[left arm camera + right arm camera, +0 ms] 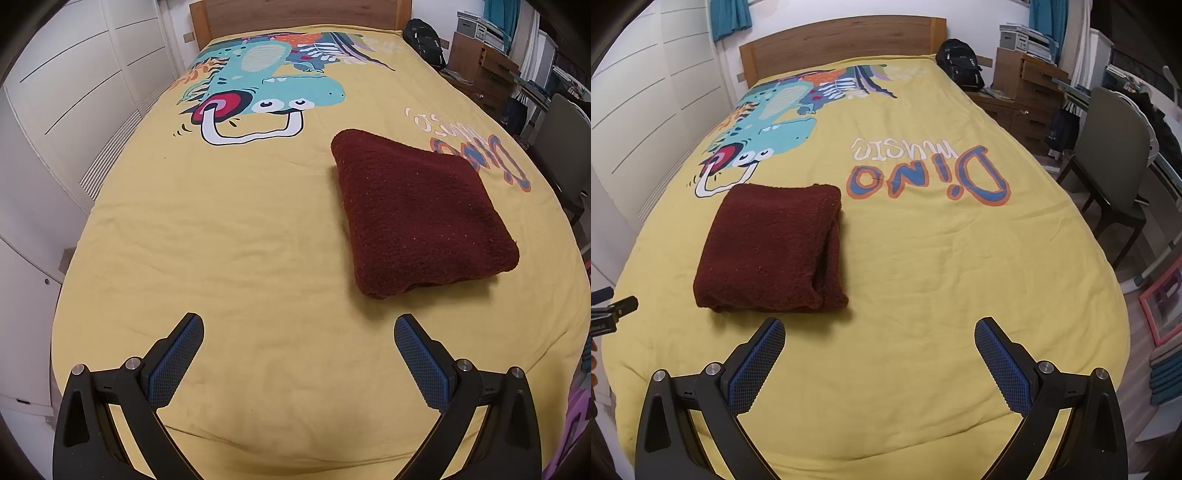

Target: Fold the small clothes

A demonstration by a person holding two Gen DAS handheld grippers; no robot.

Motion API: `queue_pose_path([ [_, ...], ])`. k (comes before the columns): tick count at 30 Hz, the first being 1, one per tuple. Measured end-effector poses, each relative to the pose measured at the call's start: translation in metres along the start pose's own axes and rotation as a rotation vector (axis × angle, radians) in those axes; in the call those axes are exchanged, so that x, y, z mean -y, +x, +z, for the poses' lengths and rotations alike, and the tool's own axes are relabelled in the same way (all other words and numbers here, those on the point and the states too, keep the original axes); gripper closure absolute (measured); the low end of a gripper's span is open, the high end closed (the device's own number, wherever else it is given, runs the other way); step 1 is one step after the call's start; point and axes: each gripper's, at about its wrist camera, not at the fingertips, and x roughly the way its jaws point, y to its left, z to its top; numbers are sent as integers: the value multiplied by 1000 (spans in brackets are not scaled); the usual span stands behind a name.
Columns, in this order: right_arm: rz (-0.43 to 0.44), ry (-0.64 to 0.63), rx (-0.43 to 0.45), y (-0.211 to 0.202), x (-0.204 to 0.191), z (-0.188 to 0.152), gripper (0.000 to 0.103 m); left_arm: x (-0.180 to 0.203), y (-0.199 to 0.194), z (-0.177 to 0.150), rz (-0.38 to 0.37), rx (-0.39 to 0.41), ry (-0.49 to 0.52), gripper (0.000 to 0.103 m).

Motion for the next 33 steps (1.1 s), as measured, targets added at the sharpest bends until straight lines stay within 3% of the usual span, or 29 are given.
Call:
queue_pose_path([
  [33,-2,-34,-44,5,-12,-4,1,1,-4,-2,-7,-2,26,1],
])
